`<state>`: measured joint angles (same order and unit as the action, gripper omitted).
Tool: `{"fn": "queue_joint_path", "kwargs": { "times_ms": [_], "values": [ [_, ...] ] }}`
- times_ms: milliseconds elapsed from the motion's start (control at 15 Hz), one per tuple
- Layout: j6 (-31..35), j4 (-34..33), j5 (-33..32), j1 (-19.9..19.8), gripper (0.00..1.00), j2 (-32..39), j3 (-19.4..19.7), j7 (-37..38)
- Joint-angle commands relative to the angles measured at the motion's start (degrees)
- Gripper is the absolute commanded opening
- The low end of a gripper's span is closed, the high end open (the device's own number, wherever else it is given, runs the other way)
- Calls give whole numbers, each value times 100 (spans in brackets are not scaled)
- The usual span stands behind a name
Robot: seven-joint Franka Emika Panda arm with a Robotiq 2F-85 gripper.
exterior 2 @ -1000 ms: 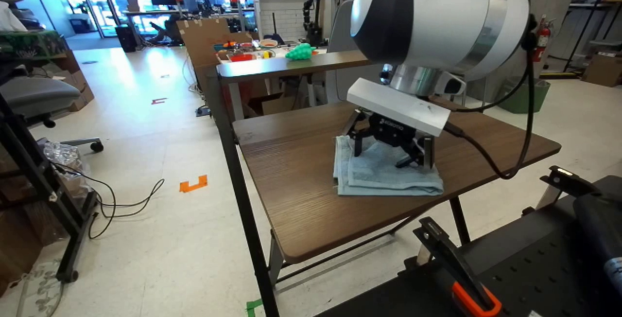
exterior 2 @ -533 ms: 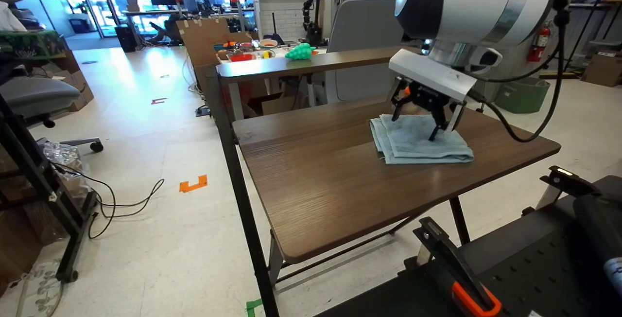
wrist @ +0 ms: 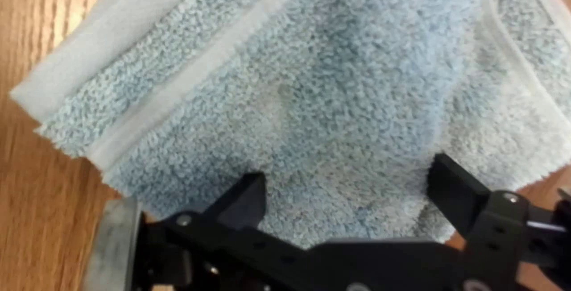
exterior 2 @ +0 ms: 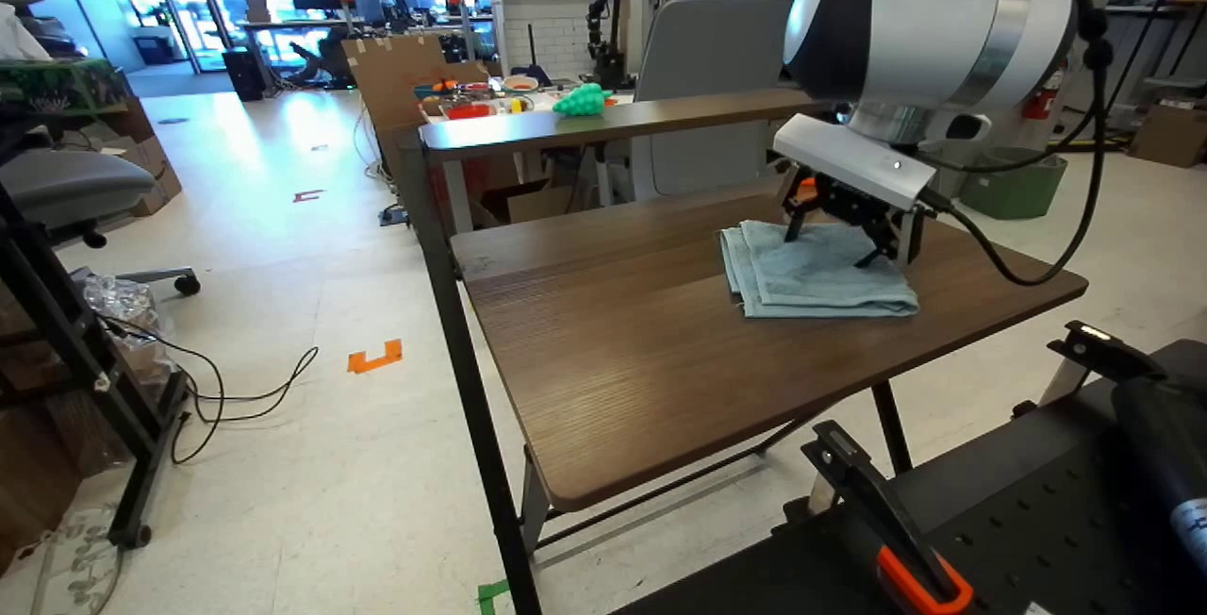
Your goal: Use towel to wipe the table
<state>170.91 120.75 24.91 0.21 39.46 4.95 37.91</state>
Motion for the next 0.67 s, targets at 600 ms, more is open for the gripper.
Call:
{"fn": "queue_joint_path", "kwargs": {
  "times_ms": [600],
  "values": [
    [-83,-320,-96,945,100,389,336,846]
  ]
}}
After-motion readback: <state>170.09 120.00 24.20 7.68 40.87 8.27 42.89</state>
